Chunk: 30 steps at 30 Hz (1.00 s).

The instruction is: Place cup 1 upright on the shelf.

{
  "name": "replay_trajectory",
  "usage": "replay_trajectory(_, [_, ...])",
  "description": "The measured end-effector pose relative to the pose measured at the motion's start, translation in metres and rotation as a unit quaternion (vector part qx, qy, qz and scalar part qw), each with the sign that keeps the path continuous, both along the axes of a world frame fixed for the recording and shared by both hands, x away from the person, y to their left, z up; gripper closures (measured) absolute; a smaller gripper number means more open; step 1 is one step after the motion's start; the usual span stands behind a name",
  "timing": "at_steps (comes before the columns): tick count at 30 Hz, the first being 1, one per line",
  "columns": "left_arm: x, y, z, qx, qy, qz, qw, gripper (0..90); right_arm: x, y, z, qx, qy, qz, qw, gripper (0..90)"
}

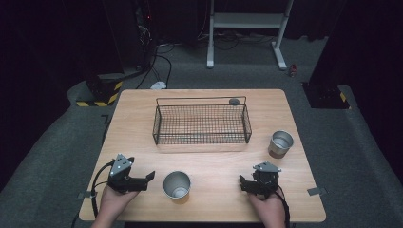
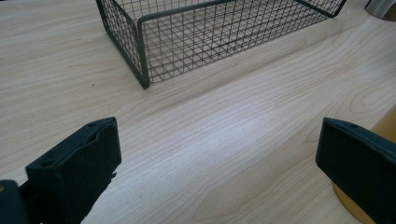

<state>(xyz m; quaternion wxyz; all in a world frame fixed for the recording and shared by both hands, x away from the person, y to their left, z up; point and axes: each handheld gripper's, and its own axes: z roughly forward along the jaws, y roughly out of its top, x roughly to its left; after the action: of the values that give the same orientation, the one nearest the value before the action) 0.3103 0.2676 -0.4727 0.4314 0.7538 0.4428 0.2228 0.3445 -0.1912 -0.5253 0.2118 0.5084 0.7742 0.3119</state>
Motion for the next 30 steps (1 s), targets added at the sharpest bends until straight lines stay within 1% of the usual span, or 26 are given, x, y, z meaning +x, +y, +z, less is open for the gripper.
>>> replay_trajectory(2, [0.0,-0.001,0.002,-0.006,-0.002,-0.001,1.0,0.6,0.0,0.0,0.0,0.0,0.0,0.0,1.0,9.4])
replay_trajectory(5, [-0.001,-0.002,0.005,-0.007,-0.006,-0.007,0.9999,0.6,0.0,0.0,0.0,0.0,0.0,0.0,1.0,9.4])
replay_trajectory(8, [-0.002,-0.002,0.008,-0.012,-0.009,-0.007,0.9999,0.6,0.0,0.0,0.0,0.0,0.0,0.0,1.0,9.5])
replay_trajectory(10, [-0.002,-0.003,0.009,-0.02,-0.008,-0.007,0.9998,0.6,0.0,0.0,0.0,0.0,0.0,0.0,1.0,9.4])
replay_trajectory(11, [-0.003,-0.004,0.01,-0.021,-0.009,-0.011,0.9997,0.6,0.0,0.0,0.0,0.0,0.0,0.0,1.0,9.5])
replay_trajectory(14, [-0.004,-0.007,0.013,-0.02,-0.012,-0.015,0.9996,0.6,0.0,0.0,0.0,0.0,0.0,0.0,1.0,9.4])
replay_trajectory(16, [-0.005,-0.008,0.016,-0.019,-0.018,-0.016,0.9995,0.6,0.0,0.0,0.0,0.0,0.0,0.0,1.0,9.4])
replay_trajectory(19, [-0.006,-0.01,0.019,-0.024,-0.023,-0.018,0.9993,0.6,0.0,0.0,0.0,0.0,0.0,0.0,1.0,9.5])
replay_trajectory(23, [-0.008,-0.013,0.023,-0.023,-0.029,-0.024,0.999,0.6,0.0,0.0,0.0,-0.001,-0.001,-0.001,1.0,9.5])
replay_trajectory(26, [-0.01,-0.013,0.026,-0.029,-0.033,-0.026,0.9987,0.6,0.0,0.0,0.0,-0.001,-0.001,0.0,1.0,9.5])
replay_trajectory(28, [-0.011,-0.014,0.029,-0.037,-0.034,-0.028,0.9983,0.6,0.0,0.0,0.0,0.0,-0.001,0.0,1.0,9.5])
replay_trajectory(30, [-0.014,-0.017,0.032,-0.038,-0.037,-0.032,0.9981,0.6,0.0,0.0,0.0,0.0,-0.001,0.0,1.0,9.5])
